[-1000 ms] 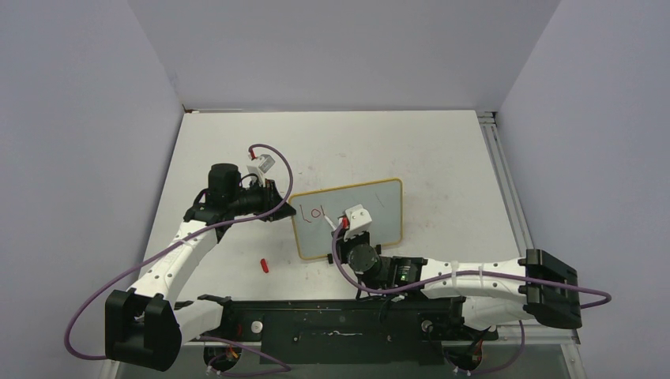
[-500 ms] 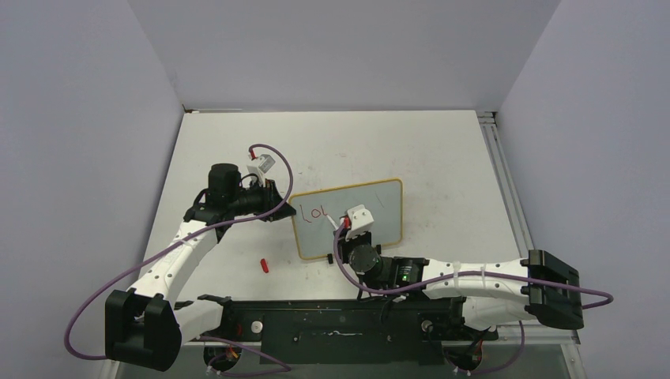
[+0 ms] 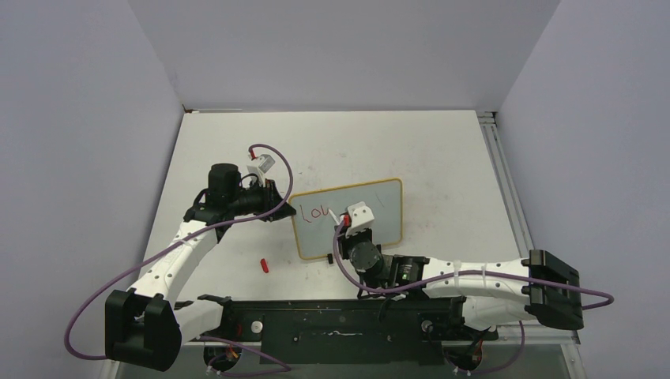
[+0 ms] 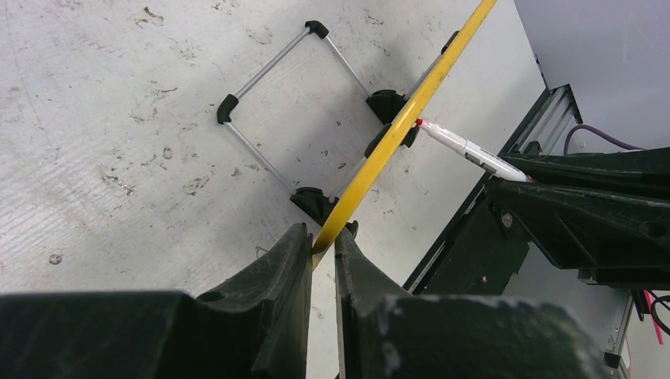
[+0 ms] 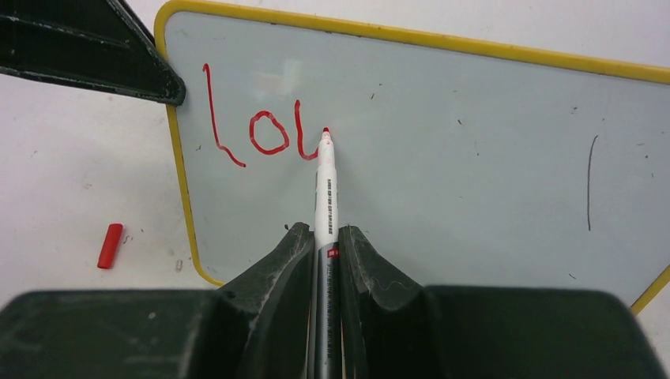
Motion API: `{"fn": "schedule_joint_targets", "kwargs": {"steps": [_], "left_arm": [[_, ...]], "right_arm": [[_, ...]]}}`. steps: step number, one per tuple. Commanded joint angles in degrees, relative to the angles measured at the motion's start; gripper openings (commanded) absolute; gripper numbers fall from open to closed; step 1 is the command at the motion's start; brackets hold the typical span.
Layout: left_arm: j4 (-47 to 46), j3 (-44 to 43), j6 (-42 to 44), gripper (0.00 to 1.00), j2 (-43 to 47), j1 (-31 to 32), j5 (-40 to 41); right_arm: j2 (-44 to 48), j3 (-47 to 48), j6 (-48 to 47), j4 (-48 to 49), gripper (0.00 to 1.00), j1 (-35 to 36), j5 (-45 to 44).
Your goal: Write a sentence on the whiteboard
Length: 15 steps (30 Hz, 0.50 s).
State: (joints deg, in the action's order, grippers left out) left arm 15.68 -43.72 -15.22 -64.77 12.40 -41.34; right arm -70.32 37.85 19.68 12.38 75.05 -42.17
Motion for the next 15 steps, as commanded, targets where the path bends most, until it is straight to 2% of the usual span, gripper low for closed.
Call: {"fn": "schedule_joint_targets", "kwargs": {"steps": [1, 15], "left_arm": [[-0.3, -1.1, 0.2, 0.11, 1.3, 0.2, -0.5], [-0.2, -1.3, 0.2, 0.11, 1.3, 0.2, -0.2]], "right_arm": [[0.8, 2.7, -1.6, 3.1, 0.05, -1.4, -2.0], [3.0, 1.4, -4.7, 6.1, 0.05, -0.6, 0.7]]}}
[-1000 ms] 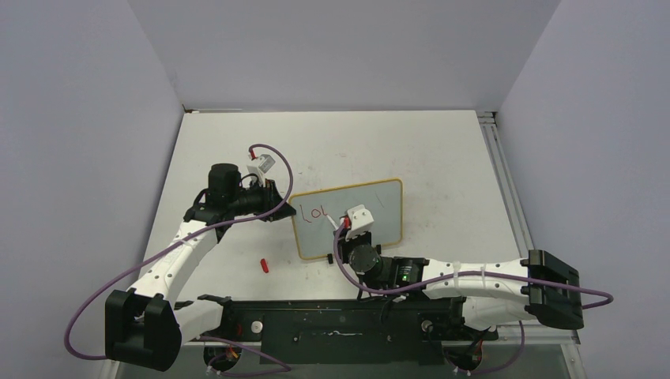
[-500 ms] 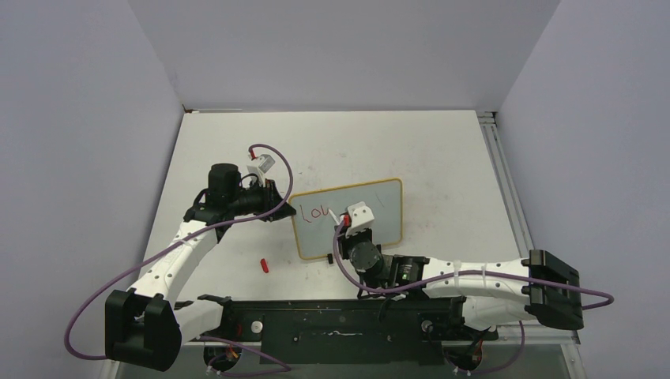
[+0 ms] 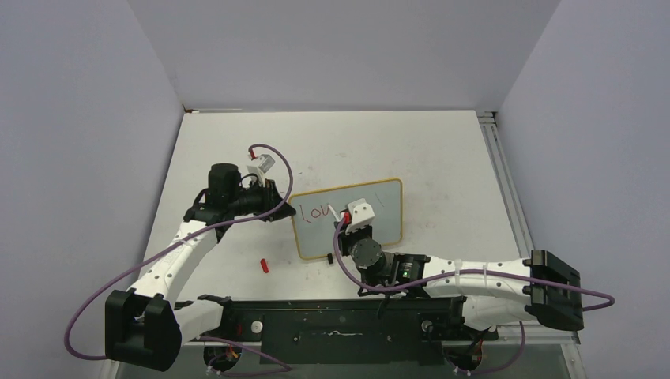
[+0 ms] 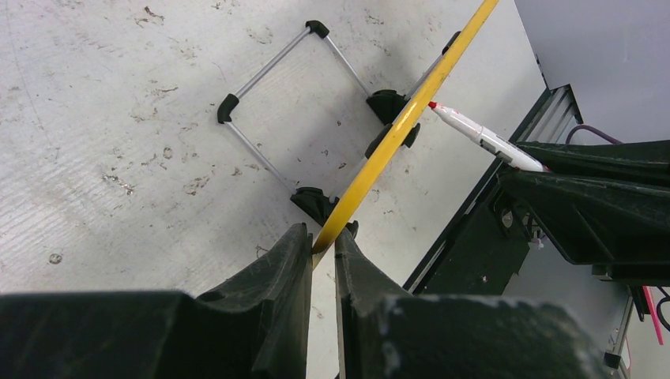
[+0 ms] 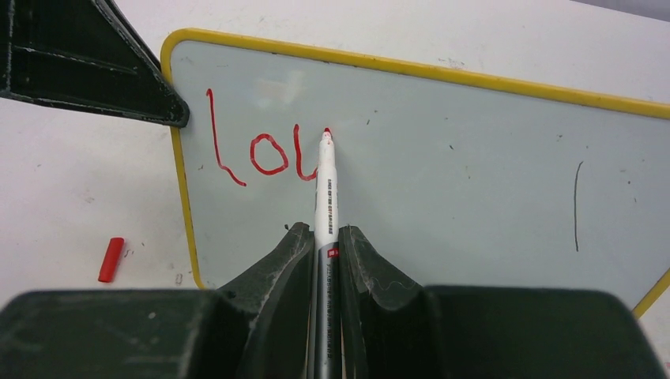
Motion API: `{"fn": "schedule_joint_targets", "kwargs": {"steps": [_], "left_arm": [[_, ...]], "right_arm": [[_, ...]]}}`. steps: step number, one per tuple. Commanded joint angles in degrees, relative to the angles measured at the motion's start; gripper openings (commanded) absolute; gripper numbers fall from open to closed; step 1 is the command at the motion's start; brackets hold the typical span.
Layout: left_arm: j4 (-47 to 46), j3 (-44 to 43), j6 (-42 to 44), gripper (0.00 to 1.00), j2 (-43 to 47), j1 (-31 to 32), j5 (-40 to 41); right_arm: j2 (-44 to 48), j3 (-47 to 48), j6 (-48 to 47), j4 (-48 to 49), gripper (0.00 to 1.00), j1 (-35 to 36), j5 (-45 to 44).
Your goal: Write a sentence on the whiteboard
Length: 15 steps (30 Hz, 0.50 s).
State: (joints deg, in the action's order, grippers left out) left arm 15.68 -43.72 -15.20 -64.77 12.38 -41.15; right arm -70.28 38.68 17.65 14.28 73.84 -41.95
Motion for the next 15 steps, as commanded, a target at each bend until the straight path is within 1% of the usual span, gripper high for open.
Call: {"fn": "schedule_joint_targets", "kwargs": {"steps": [1, 4, 8, 15], "left_arm": [[-0.2, -1.3, 0.3, 0.11, 1.3, 0.1, -0.3], [-0.2, -1.2, 0.3, 0.11, 1.5, 0.3, -0.2], [-0.1, -1.2, 0.3, 0.11, 1.4, 0.2, -0.3], [-0.2, -1.1, 0.3, 0.11, 1.4, 0.2, -0.2]], "right_arm": [[3.6, 0.3, -3.5, 4.6, 0.05, 1.2, 0.4], [5.2, 0.0, -4.4, 3.6, 0.05, 2.2, -0.5], [5.8, -0.2, -2.8, 1.0, 0.05, 2.3, -1.6], [6.0, -2.1, 0.2, -0.3, 0.05, 2.3, -2.0]]}}
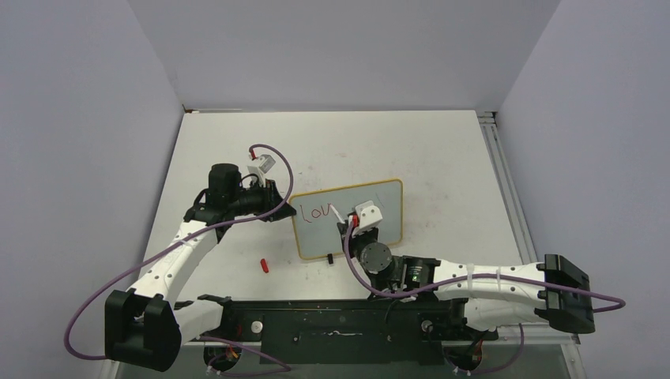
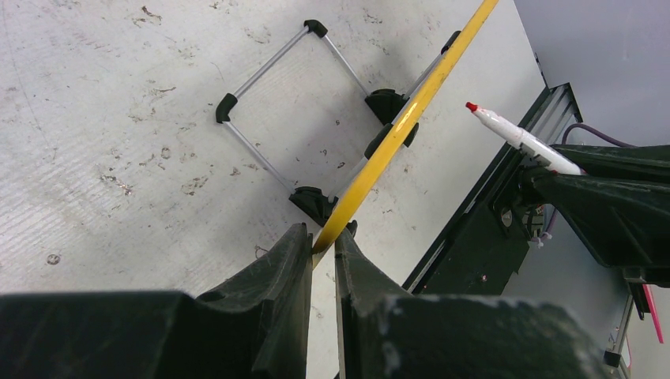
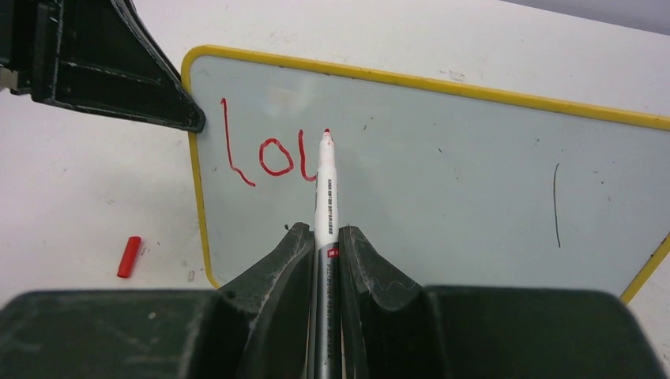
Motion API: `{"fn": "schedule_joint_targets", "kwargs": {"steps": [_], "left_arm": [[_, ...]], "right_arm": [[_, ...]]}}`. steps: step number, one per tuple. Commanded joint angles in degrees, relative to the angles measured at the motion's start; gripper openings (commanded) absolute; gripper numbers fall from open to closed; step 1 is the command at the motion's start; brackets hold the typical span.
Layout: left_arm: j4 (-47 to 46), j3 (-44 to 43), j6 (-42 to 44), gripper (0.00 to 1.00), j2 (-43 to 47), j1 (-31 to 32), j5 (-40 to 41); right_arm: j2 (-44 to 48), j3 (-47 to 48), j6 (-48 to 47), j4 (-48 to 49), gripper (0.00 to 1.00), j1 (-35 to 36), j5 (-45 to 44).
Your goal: Write a sentence on the whiteboard
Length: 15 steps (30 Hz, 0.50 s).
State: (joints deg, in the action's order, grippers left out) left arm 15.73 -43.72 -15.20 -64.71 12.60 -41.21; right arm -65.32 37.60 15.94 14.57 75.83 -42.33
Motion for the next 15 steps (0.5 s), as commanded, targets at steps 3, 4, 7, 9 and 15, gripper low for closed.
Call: {"fn": "schedule_joint_targets", "kwargs": {"steps": [3, 4, 7, 9, 15], "left_arm": [[-0.2, -1.1, 0.2, 0.11, 1.4, 0.0, -0.1], [-0.2, -1.1, 0.2, 0.11, 1.4, 0.0, -0.2], [-0.1, -1.2, 0.3, 0.11, 1.5, 0.0, -0.1], [-0.1, -1.1, 0.3, 0.11, 1.5, -0.1, -0.2], [-0.1, -1.1, 0.2, 0.11, 1.5, 0.0, -0.3]], "right_arm": [[0.9, -1.3, 2.2, -0.7, 0.05, 0.2, -1.6], [0.8, -1.4, 2.3, -0.7, 0.05, 0.2, -1.6], [0.2, -1.4, 2.2, -0.7, 0.05, 0.1, -1.6], [0.0, -1.4, 2.2, -0.6, 0.05, -0.1, -1.4], [-0.7, -1.5, 2.6, -0.6, 0.05, -0.4, -1.1]]}}
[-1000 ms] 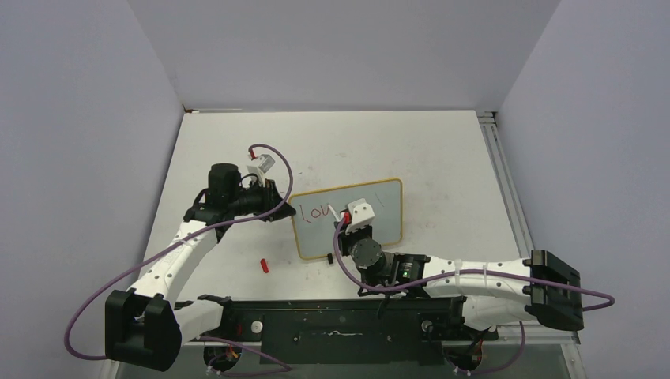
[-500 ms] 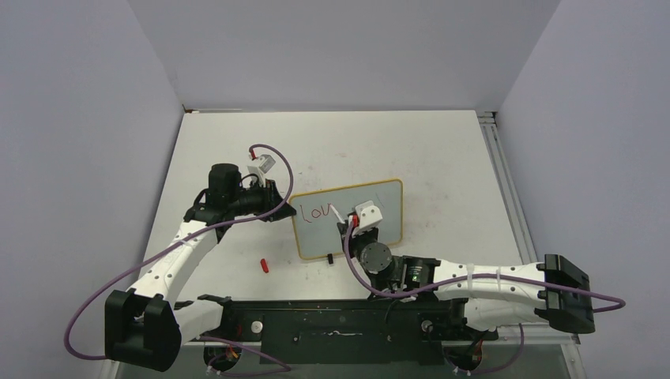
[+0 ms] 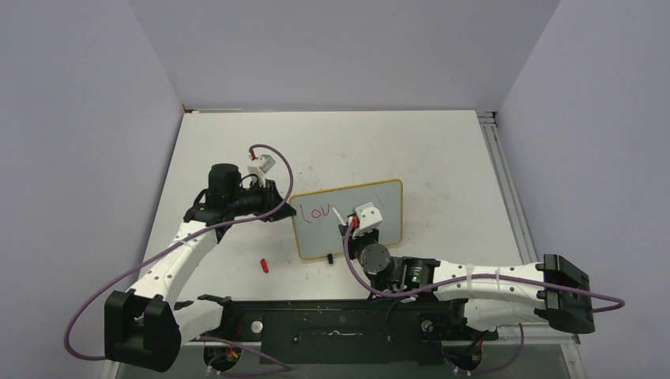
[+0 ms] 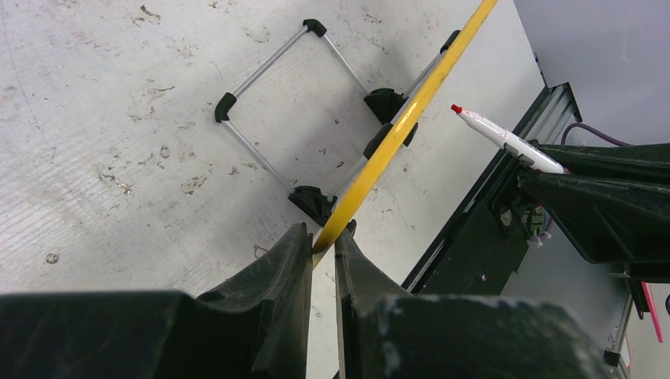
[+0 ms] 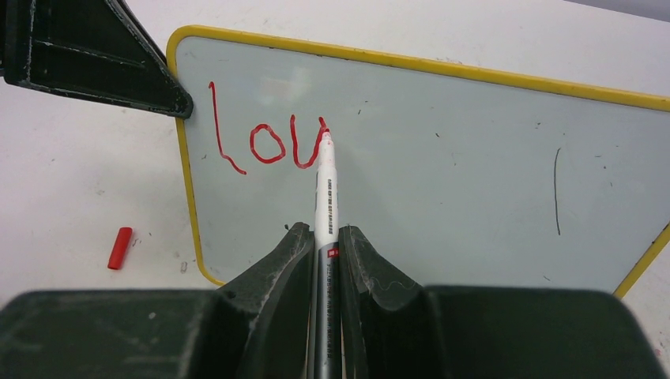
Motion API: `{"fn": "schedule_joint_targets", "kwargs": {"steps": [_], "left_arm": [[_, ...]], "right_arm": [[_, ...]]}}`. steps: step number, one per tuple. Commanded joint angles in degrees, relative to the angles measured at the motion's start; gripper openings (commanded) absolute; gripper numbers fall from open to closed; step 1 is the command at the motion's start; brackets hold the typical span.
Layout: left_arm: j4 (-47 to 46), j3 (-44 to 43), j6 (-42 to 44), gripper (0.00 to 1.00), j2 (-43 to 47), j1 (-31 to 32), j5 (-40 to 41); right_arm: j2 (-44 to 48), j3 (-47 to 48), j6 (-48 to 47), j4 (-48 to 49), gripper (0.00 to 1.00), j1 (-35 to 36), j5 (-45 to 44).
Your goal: Write a sentence on the whiteboard
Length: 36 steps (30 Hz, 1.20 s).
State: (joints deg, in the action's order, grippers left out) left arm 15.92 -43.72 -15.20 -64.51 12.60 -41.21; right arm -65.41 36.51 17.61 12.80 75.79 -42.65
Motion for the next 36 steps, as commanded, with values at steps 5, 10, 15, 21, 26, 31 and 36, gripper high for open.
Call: {"fn": "schedule_joint_targets", "kwargs": {"steps": [5, 10, 15, 21, 26, 31, 36], "left_arm": [[-0.3, -1.2, 0.2, 0.11, 1.4, 0.0, -0.2], [-0.3, -1.1, 0.2, 0.11, 1.5, 0.0, -0.2], [-0.3, -1.2, 0.2, 0.11, 1.5, 0.0, -0.3], [-0.4, -1.1, 0.3, 0.11, 1.3, 0.0, -0.3], [-0.4, -1.2, 0.3, 0.11, 1.3, 0.0, -0.3], [-0.4, -1.2, 0.3, 0.11, 1.3, 0.0, -0.3], [-0.4, -1.1, 0.3, 0.11, 1.4, 0.0, -0.1]], "right_arm": [[-1.1, -0.5, 1.3, 1.3, 0.05, -0.7, -0.4], [-1.6, -0.6, 1.7, 1.4, 0.05, -1.2, -0.2], [-1.9, -0.8, 2.2, 1.2, 0.05, -1.7, -0.2], [-2.0, -1.1, 2.9, 0.5, 0.05, -1.9, 0.1], [-1.8, -1.4, 3.7, -0.5, 0.05, -1.9, -0.4], [-0.9, -1.6, 4.2, -1.7, 0.05, -1.9, -1.2], [-0.2, -1.8, 4.5, -2.7, 0.05, -1.9, -2.2]]}}
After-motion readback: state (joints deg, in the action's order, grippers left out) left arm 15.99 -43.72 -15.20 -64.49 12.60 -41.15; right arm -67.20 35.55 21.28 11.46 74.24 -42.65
